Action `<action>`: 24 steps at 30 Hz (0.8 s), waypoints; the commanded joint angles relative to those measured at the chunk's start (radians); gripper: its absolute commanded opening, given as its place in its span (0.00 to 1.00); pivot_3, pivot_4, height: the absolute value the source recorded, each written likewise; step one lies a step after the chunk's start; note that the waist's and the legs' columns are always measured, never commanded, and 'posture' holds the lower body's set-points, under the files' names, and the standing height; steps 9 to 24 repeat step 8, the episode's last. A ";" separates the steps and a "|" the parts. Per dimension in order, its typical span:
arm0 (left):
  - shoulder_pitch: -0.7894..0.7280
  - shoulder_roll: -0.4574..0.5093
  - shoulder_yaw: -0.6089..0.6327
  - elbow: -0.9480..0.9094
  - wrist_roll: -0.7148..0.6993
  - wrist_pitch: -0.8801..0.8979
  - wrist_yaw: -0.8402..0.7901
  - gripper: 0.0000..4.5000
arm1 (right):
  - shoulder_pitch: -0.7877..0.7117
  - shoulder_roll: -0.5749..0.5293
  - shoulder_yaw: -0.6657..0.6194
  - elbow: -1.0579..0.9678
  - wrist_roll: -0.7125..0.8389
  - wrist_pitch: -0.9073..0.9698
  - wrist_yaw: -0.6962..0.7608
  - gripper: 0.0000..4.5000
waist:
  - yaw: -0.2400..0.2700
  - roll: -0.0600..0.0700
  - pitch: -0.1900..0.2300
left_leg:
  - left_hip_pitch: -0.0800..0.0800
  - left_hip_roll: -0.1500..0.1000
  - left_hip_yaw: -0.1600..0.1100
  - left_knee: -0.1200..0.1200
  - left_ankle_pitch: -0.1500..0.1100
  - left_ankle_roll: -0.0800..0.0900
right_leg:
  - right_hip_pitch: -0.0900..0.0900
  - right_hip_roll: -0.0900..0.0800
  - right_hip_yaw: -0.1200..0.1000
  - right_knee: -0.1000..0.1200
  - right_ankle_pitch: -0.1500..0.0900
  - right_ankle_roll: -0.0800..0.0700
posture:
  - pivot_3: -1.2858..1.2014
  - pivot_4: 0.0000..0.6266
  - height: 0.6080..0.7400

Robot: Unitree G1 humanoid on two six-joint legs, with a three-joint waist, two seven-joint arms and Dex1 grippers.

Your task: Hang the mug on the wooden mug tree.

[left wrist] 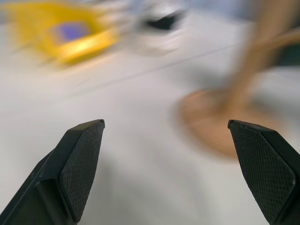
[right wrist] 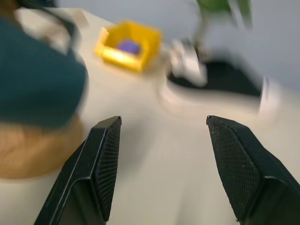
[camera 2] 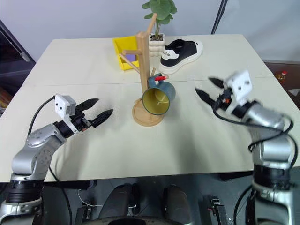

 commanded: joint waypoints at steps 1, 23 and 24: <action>0.013 -0.035 0.037 0.045 0.072 -0.098 0.091 1.00 | 0.021 0.073 -0.012 0.006 0.001 -0.111 -0.073 0.66 | -0.002 0.000 0.000 | 0.000 0.000 0.000 0.000 0.000 0.000 | 0.000 0.000 0.000 0.000 0.000 0.000 | 0.52 0.24 1.00; 0.051 -0.093 0.053 0.057 0.101 -0.145 0.169 1.00 | 0.053 0.161 0.044 0.095 -0.017 -0.225 -0.105 0.66 | 0.006 0.000 0.000 | -0.001 0.000 0.000 0.000 0.000 0.000 | 0.000 0.000 0.000 0.000 0.000 0.000 | 0.52 0.24 1.00; 0.051 -0.093 0.053 0.057 0.101 -0.145 0.169 1.00 | 0.053 0.161 0.044 0.095 -0.017 -0.225 -0.105 0.66 | 0.006 0.000 0.000 | -0.001 0.000 0.000 0.000 0.000 0.000 | 0.000 0.000 0.000 0.000 0.000 0.000 | 0.52 0.24 1.00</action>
